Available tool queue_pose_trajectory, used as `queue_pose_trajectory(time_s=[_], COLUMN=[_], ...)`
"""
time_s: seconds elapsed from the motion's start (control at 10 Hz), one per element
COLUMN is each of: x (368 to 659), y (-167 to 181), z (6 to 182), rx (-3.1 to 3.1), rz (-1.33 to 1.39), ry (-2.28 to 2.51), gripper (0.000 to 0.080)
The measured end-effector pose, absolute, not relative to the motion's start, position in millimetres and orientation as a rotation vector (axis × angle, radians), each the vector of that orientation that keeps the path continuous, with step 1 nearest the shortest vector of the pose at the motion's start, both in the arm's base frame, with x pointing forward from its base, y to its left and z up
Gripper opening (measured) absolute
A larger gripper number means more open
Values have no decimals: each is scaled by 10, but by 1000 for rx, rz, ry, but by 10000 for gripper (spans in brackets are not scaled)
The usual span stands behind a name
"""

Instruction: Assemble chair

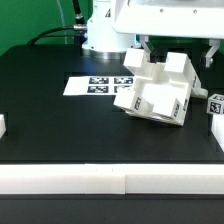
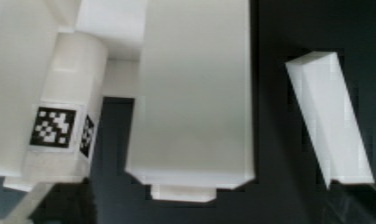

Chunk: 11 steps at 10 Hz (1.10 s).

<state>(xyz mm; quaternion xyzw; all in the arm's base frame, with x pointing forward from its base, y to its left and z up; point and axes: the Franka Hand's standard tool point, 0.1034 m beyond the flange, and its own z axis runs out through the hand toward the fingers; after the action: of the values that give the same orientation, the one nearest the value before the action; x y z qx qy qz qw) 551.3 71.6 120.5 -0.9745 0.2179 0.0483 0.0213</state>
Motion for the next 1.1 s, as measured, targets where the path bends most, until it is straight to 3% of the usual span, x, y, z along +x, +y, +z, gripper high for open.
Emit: queue_pose_trajectory(time_s=[0.3, 1.1], x=[5215, 5164], y=[728, 501], z=[1408, 1280], rx=[-3001, -3024], rz=[156, 156], ry=[674, 596], gripper=[648, 648])
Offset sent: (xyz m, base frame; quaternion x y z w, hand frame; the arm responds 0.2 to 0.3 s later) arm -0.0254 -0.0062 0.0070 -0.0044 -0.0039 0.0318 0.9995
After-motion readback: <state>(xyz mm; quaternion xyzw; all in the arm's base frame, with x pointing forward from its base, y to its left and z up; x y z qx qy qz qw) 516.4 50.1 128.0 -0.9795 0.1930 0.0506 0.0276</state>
